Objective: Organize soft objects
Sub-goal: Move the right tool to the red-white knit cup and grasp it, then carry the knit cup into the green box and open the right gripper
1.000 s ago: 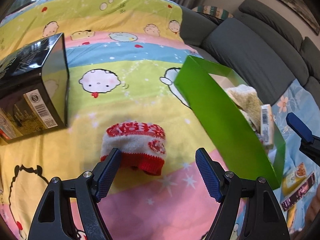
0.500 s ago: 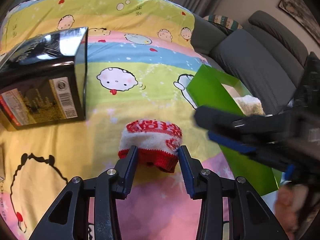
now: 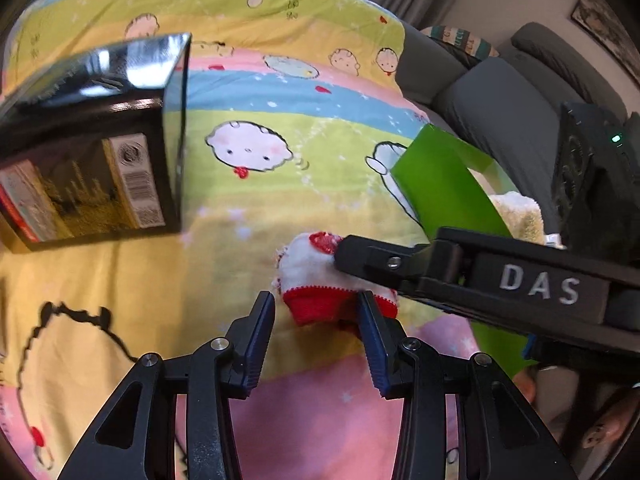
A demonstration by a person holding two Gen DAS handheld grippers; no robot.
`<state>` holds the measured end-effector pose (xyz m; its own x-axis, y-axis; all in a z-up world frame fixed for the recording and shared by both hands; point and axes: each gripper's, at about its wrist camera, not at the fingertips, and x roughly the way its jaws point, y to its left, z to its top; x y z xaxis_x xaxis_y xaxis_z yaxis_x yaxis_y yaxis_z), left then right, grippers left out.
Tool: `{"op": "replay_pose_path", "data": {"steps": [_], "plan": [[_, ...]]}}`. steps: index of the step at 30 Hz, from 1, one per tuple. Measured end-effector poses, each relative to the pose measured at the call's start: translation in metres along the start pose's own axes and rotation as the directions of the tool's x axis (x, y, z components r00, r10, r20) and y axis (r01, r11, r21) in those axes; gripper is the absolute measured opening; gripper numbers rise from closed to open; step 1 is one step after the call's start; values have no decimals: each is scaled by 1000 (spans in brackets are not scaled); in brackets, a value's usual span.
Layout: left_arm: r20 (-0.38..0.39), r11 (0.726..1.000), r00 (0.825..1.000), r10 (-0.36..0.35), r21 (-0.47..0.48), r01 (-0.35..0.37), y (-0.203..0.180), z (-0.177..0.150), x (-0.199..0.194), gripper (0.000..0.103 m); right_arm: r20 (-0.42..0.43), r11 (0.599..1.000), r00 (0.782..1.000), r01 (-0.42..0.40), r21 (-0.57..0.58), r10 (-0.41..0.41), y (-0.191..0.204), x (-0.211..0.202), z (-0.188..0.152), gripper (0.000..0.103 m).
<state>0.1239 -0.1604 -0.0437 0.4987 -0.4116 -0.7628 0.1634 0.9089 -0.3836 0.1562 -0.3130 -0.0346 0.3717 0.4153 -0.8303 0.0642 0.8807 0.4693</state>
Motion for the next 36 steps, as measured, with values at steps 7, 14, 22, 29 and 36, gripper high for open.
{"op": "replay_pose_path", "data": {"steps": [7,14,22,29,36], "plan": [[27,1000,1000,-5,1,5,-4,2,0,40,-32,998,997,-64,17,64,-7,8,2,44],[112,996,993,-30,81,21,-31,8,-28,40,109,996,991,-73,-55,79,3,-37,-4,44],[176,972,976,-126,217,87,-84,15,-48,40,310,998,948,-60,-27,65,-15,-101,-13,43],[152,933,964,-220,320,163,-131,20,-40,40,454,997,891,-52,64,17,-50,-142,-19,39],[94,880,949,-301,411,238,-172,21,-17,40,539,981,841,-57,183,-52,-88,-164,-29,39]]}}
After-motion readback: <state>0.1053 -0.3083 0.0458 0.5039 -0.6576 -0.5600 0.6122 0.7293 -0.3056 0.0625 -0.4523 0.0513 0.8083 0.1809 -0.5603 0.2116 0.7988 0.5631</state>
